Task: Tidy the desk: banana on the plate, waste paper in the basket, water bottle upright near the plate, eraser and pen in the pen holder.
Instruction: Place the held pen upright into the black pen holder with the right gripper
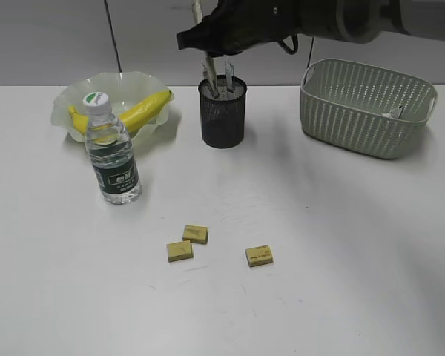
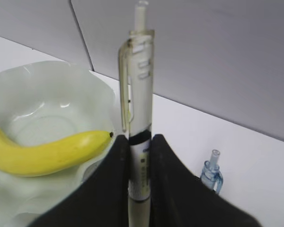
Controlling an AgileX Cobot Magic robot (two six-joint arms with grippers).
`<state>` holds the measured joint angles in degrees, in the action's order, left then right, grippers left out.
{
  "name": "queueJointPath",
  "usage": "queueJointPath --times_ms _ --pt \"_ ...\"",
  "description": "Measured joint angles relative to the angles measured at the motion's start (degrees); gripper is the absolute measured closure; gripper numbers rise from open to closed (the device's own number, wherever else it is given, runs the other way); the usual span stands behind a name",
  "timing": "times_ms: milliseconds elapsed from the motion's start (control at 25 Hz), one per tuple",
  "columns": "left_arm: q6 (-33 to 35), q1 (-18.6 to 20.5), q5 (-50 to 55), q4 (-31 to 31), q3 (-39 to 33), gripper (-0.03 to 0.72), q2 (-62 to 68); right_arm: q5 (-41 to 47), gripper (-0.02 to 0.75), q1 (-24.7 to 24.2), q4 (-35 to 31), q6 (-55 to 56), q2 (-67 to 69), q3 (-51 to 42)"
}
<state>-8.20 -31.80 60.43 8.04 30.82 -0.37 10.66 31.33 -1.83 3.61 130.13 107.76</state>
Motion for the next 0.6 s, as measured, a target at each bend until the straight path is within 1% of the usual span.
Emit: queueJointPath --times_ms 280,600 --pt "0.0 0.0 0.0 0.0 0.0 0.358 0.0 0.14 0.629 0.0 3.16 0.0 3.01 0.0" --pt "0.0 0.0 0.0 0.0 0.0 0.358 0.0 1.03 0.629 0.0 3.79 0.0 4.12 0.0"
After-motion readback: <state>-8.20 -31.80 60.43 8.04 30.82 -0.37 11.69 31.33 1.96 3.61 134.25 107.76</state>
